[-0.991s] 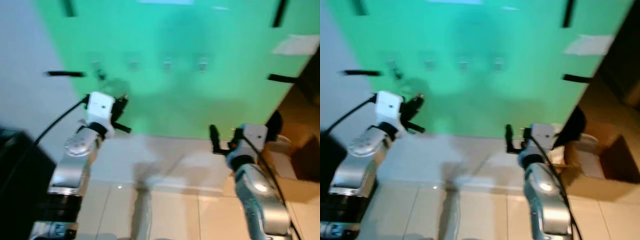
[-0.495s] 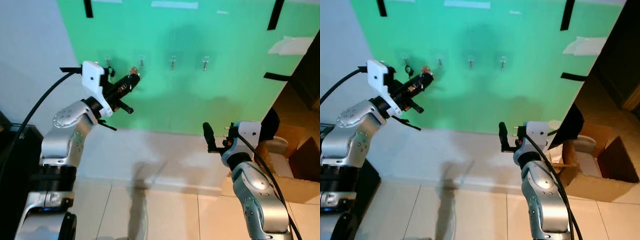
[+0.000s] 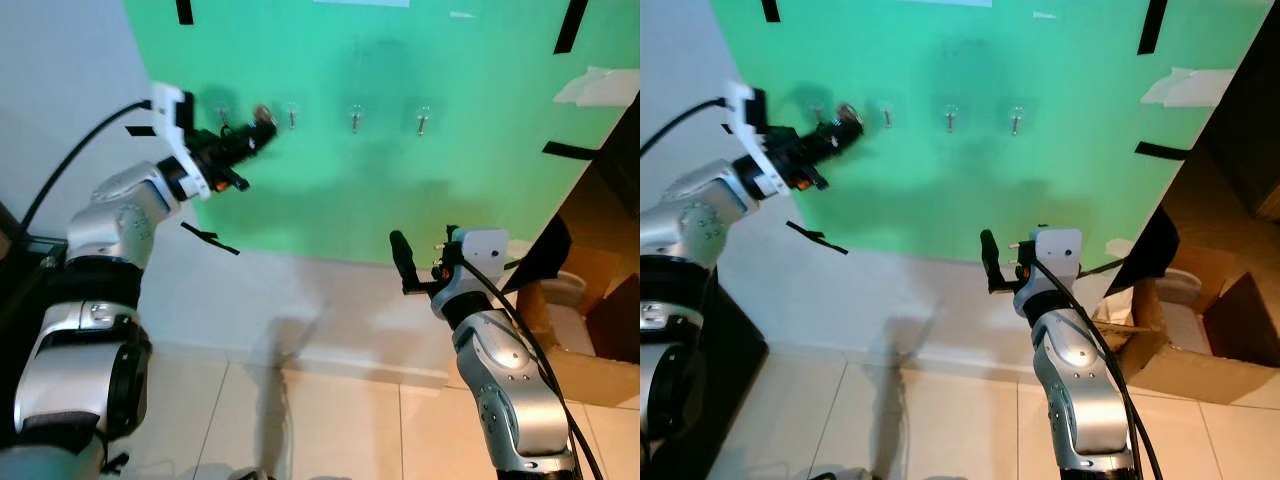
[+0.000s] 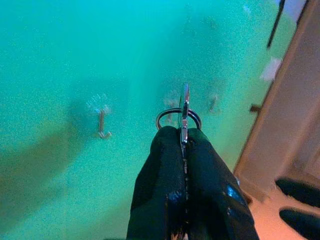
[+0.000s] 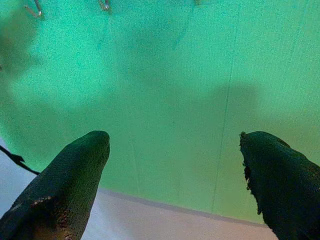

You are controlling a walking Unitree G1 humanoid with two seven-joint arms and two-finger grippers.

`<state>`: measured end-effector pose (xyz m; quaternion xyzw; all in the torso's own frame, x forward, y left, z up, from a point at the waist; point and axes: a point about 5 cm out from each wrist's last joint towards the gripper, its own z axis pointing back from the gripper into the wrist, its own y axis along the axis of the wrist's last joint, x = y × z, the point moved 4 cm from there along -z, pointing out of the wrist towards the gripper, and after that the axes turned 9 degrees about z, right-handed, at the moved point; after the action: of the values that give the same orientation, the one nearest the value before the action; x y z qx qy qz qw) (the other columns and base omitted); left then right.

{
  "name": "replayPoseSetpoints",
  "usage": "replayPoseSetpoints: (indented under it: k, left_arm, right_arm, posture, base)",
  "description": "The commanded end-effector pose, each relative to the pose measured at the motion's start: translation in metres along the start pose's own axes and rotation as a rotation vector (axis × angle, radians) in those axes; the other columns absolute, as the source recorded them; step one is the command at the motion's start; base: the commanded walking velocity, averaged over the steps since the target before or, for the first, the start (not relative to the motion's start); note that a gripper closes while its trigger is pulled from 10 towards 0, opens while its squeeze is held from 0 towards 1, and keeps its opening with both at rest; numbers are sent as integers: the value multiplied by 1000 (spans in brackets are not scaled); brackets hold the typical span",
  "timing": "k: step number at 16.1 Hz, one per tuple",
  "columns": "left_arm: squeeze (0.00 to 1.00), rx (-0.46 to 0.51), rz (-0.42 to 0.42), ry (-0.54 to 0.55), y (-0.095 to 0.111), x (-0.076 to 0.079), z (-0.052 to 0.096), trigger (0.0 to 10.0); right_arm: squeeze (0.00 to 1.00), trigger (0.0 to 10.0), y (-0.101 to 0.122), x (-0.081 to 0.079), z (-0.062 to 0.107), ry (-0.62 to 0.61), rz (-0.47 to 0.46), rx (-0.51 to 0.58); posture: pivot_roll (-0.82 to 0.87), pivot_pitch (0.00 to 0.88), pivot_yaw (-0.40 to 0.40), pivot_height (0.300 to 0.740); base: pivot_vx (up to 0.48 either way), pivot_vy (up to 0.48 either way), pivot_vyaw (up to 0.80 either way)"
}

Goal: Hang keys on a hook

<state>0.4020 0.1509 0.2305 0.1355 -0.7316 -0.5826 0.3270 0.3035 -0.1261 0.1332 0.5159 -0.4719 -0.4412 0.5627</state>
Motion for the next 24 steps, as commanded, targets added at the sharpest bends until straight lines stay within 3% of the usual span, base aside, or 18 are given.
replayPoseSetpoints:
  k: [1,5,6,7,8,9,10,11,13,16,19,20,24]
  left_arm:
    - [0,-23,-51,-18,7,1,-5,10000]
    - [0,-45,-105,67,5,-9,-12,10000]
    - [0,-120,-219,229,0,-25,-15,10000]
    - [0,-153,-249,241,-2,-26,-17,10000]
    - [0,-166,-243,175,-3,-19,-19,10000]
    - [0,-358,-380,123,-29,-18,-13,10000]
    - [0,-594,-519,70,-63,-22,3,10000]
    - [0,-713,-537,35,-86,-24,17,10000]
    - [0,-712,-499,26,-99,-22,20,10000]
    - [0,-587,-475,-60,-88,-6,11,10000]
    - [0,-514,-418,-176,-68,14,9,10000]
    - [0,-472,-402,-218,-58,23,4,10000]
    - [0,-367,-408,-358,-29,61,-11,10000]
  right_arm:
    - [0,10000,7,0,1,-9,7,28]
    - [0,10000,5,-1,1,-17,12,18]
    - [0,10000,3,0,2,-20,23,5]
    - [0,10000,2,0,2,-21,31,-5]
    - [0,10000,1,0,2,-19,33,-9]
    - [0,10000,-4,0,3,-18,43,-40]
    - [0,10000,-11,0,3,-19,54,-80]
    - [0,10000,-15,0,3,-21,55,-102]
    - [0,10000,-17,-1,4,-12,51,-117]
    - [0,10000,-13,-7,3,48,74,-96]
    - [0,10000,22,-26,3,245,75,68]
    - [1000,10000,39,-37,3,355,66,134]
    - [1000,10000,81,-78,1,612,153,288]
  posture:
    - [-65,0,72,740]
    - [-72,0,79,740]
    - [-72,0,75,740]
    - [-72,0,75,740]
    - [-73,0,75,740]
    - [-69,0,73,740]
    - [-67,0,73,740]
    - [-67,0,73,740]
    - [-67,0,73,740]
    - [-58,0,60,740]
    - [-55,0,50,740]
    - [-55,0,50,740]
    - [-42,0,31,740]
  base:
    - [0,0,0]
    - [0,0,0]
    - [0,0,0]
    - [0,0,0]
    - [0,0,0]
    - [0,0,0]
    - [0,0,0]
    - [0,0,0]
    - [0,0,0]
    - [0,0,0]
    - [0,0,0]
    - [0,0,0]
    - [0,0,0]
